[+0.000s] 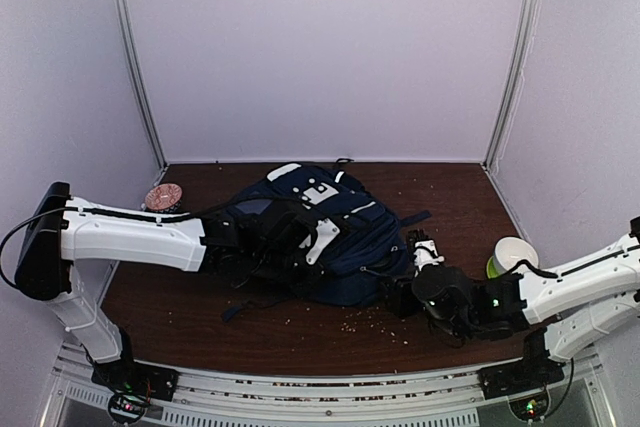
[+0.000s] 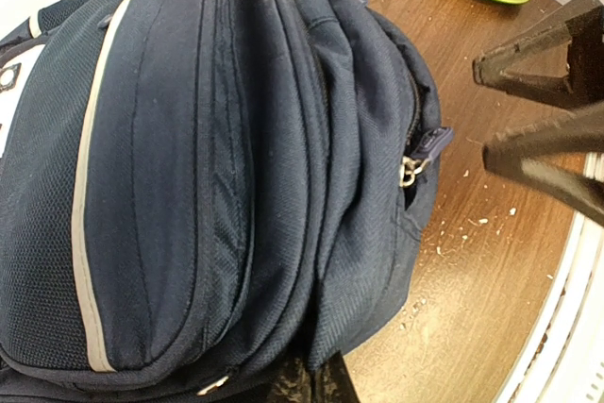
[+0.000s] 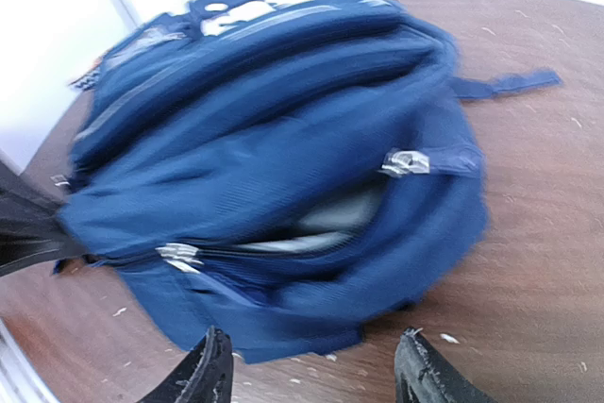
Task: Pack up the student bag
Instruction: Zip the student bag at the center of the board.
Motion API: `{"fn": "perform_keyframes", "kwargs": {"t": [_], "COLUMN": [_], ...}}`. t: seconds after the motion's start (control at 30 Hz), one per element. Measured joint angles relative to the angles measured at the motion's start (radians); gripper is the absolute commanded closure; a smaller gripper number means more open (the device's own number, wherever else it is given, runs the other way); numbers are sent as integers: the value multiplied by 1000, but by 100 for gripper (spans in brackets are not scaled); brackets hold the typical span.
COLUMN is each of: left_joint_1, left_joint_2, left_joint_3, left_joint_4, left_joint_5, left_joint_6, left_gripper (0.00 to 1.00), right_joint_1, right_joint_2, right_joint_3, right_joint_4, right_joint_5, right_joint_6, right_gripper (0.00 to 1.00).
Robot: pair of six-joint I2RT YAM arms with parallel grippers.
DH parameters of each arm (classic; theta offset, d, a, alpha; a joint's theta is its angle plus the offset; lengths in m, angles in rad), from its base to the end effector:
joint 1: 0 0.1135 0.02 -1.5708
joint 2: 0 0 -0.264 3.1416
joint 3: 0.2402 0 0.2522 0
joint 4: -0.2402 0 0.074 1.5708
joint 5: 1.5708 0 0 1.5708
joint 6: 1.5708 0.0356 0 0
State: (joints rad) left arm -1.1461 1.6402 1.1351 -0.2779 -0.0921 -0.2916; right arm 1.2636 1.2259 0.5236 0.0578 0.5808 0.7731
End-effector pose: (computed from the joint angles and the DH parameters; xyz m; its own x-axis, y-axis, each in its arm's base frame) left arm 0.1510 -0.3260 0.2336 -0.5315 0.4806 -0.6975 0.7597 0.6346 -0.1416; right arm 0.0910 0.2223 0.1872 -0.5939 0.0586 -0.8024 -0.3486 0.8801 0.3223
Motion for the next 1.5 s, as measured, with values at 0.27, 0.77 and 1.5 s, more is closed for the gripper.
{"fn": "perform_keyframes", "kwargs": {"t": [0.27, 0.77, 1.5], "left_joint_1": [0, 0, 0], "left_joint_2": [0, 0, -13], "left_joint_3": [0, 0, -28], "left_joint_4": [-1, -1, 23], "left_joint_5": [2, 2, 5], "left_joint_6": [-4, -4, -6], "left_gripper": [100, 100, 100], "right_joint_1": [-19, -117, -142], "right_joint_2": [1, 21, 130], "right_joint_3": [30, 106, 205], "right_joint_4": [101, -65, -145], "right_joint_5": [-149, -301, -311], "right_joint_6": [-220, -519, -614], "right_gripper": [42, 47, 75]}}
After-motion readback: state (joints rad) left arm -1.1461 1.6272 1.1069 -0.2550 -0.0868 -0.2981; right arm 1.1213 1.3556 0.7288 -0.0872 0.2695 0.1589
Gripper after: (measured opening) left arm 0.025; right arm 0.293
